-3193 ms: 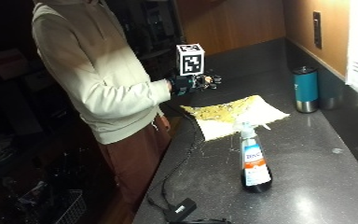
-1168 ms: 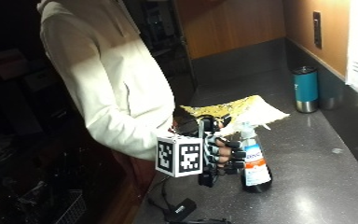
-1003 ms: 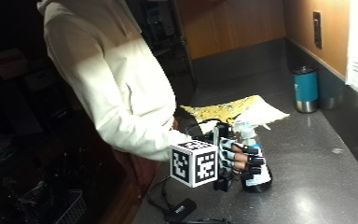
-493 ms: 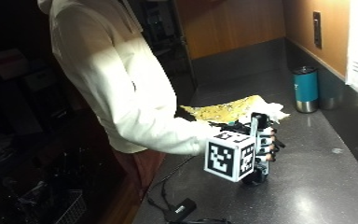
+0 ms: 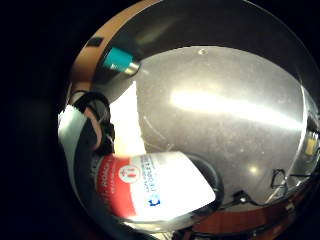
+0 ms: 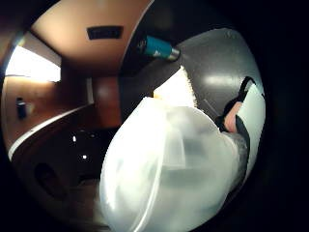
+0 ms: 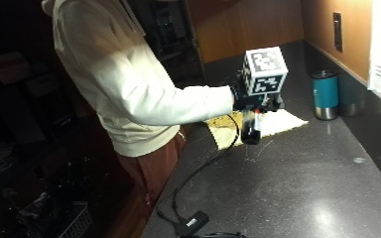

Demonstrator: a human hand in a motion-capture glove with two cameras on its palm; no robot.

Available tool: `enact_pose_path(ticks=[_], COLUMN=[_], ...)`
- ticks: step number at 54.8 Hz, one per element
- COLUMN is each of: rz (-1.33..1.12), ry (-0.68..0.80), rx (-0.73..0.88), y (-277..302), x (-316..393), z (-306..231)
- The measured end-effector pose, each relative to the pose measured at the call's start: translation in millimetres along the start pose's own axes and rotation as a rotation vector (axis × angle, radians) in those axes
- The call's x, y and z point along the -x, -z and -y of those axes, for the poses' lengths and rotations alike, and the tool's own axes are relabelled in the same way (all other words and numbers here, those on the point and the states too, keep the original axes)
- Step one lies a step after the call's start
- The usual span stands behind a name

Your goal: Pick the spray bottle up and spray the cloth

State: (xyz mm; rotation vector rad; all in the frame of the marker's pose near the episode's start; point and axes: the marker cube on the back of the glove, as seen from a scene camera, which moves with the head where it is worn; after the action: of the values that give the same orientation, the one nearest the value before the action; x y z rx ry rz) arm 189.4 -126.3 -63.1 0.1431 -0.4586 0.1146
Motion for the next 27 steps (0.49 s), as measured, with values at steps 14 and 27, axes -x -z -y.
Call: enact_pose_path(ticks=[14, 27], rz=[-0.369, -0.797], ry=[0.094, 0.081], rx=[0.230, 0.368], y=[-58.2, -133.3], x=[95.3, 148.0], z=[-12.9, -14.4])
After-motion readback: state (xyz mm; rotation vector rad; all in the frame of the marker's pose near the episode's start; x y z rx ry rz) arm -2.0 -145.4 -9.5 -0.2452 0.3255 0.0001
